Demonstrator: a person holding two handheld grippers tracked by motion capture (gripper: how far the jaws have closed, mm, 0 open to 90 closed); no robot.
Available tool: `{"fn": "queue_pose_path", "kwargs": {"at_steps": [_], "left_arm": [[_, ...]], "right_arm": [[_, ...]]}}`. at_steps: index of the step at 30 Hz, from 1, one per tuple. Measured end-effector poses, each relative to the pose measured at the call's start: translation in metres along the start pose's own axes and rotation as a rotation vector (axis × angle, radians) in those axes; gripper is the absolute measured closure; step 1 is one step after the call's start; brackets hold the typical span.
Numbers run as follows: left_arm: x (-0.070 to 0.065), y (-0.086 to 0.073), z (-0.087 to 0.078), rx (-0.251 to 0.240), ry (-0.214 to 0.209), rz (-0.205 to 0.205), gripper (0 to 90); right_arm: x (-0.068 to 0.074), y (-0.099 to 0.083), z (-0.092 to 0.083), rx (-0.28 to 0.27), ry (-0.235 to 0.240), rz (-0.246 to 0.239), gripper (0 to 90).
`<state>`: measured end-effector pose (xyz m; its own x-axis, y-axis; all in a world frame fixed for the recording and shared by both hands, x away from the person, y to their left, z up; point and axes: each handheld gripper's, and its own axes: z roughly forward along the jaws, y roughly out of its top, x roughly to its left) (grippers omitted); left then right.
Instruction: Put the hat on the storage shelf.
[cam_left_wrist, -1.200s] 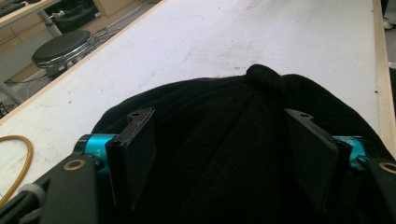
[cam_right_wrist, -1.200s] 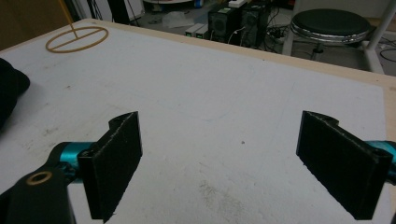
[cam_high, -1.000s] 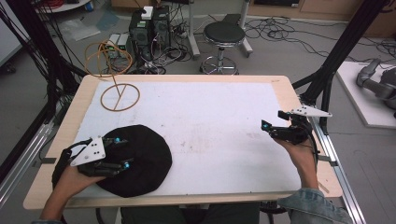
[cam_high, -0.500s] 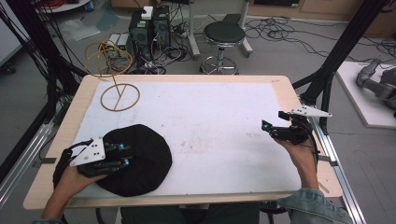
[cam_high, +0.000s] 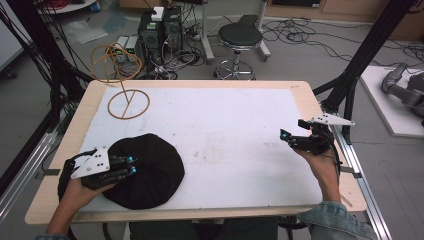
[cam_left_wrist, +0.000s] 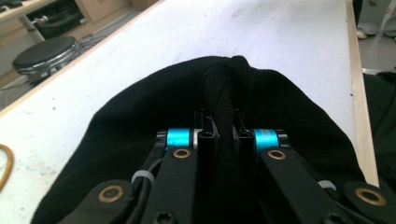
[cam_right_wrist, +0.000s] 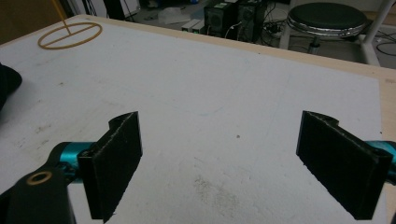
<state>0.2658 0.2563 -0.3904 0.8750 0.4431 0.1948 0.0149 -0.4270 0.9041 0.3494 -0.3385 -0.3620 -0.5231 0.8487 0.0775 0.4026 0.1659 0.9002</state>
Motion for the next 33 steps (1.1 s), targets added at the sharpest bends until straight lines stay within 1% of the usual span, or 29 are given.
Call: {"fn": "queue_pose_path", "kwargs": {"at_steps": [5,6,7,10,13,15,18,23,24,25,26,27,28,29,33], "left_arm": [[0.001,0.003,-0.004,-0.022,0.014,0.002,85.0],[0.001,0.004,-0.005,-0.022,0.016,0.008,84.9],[0.000,0.004,-0.006,-0.034,0.024,-0.001,85.0],[0.001,0.005,-0.007,-0.043,0.032,0.001,85.0],[0.002,0.007,-0.010,-0.052,0.038,0.007,85.0],[0.004,0.009,-0.013,-0.045,0.042,0.021,85.0],[0.005,0.012,-0.016,-0.059,0.055,0.026,85.1],[0.007,0.018,-0.025,-0.069,0.080,0.039,85.3],[0.007,0.019,-0.027,-0.073,0.092,0.041,85.3],[0.007,0.019,-0.027,-0.073,0.092,0.041,85.3],[0.008,0.021,-0.029,-0.078,0.102,0.042,85.3],[0.010,0.023,-0.034,-0.085,0.122,0.043,85.3],[0.010,0.023,-0.034,-0.085,0.122,0.043,85.3],[0.011,0.024,-0.037,-0.090,0.132,0.041,85.3],[0.017,0.029,-0.050,-0.100,0.185,0.036,85.3]], "right_arm": [[0.000,0.000,0.000,0.002,0.001,0.001,14.1],[0.000,0.000,0.000,0.003,0.001,0.003,14.1],[0.000,0.000,0.001,0.002,0.000,0.004,14.1],[0.000,0.000,0.001,0.003,-0.001,0.002,14.1],[-0.001,-0.001,0.001,0.001,-0.001,0.001,14.1],[-0.001,-0.001,0.001,0.000,0.000,0.008,14.0],[-0.002,-0.001,0.001,0.002,-0.001,0.003,14.1],[-0.002,-0.001,0.000,-0.002,-0.003,0.001,14.1],[-0.002,-0.001,0.000,0.000,-0.003,0.005,14.1],[-0.002,-0.001,0.000,0.001,-0.002,0.007,14.1],[-0.002,-0.001,0.000,0.000,-0.003,0.008,14.1],[-0.002,-0.001,0.000,0.001,-0.003,0.009,14.1],[-0.002,-0.001,0.000,0.000,-0.003,0.008,14.1],[-0.002,-0.001,0.001,0.001,-0.002,0.007,14.1],[-0.002,-0.001,0.001,0.005,-0.001,0.004,14.0]]}}
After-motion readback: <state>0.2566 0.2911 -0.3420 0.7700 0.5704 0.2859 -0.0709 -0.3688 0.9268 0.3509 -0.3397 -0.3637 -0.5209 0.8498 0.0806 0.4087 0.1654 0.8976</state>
